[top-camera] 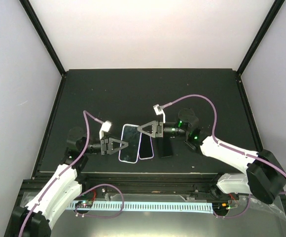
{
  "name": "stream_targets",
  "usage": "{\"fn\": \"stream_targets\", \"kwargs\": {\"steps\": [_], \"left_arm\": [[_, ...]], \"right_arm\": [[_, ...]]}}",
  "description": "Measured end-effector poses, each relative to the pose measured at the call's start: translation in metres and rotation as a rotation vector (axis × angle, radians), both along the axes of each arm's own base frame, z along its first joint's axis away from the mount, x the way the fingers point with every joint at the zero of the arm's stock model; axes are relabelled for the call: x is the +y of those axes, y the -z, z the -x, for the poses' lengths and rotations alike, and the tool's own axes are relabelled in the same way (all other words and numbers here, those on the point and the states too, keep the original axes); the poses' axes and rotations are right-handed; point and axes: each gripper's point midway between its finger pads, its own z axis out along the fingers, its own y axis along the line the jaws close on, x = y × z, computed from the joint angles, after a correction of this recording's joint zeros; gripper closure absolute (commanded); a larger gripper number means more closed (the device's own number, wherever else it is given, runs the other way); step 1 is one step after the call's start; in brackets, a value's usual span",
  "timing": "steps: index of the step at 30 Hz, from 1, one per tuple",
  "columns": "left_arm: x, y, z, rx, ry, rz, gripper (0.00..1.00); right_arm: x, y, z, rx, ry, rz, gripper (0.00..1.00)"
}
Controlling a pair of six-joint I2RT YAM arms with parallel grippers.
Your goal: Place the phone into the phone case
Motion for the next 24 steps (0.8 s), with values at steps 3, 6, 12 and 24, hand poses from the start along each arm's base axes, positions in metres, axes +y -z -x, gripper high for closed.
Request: {"fn": "stream_targets", "kwargs": {"steps": [3,6,12,24], "left_arm": [[0.0,-0.004,0.0,-0.02,0.003,-0.011,0.99],[0.0,-0.005,-0.002,-0.025,-0.002,-0.027,0.98],[-0.002,-0.003,-0.007,-0.014,-0.008,-0.089,0.99],[-0.001,-0.007,-0.014,0.015,-0.064,-0.092,0.98]], "right_arm": [[-0.001,-0.001,-0.002,-0.004,0.002,0.0,0.86],[-0.002,-0.001,-0.003,-0.02,0.001,0.006,0.97],[-0.006,-0.002,-0.003,-0.087,0.012,0.059,0.99],[-0.014,0.0,0.001,-0.121,0.022,0.08,0.49]]}}
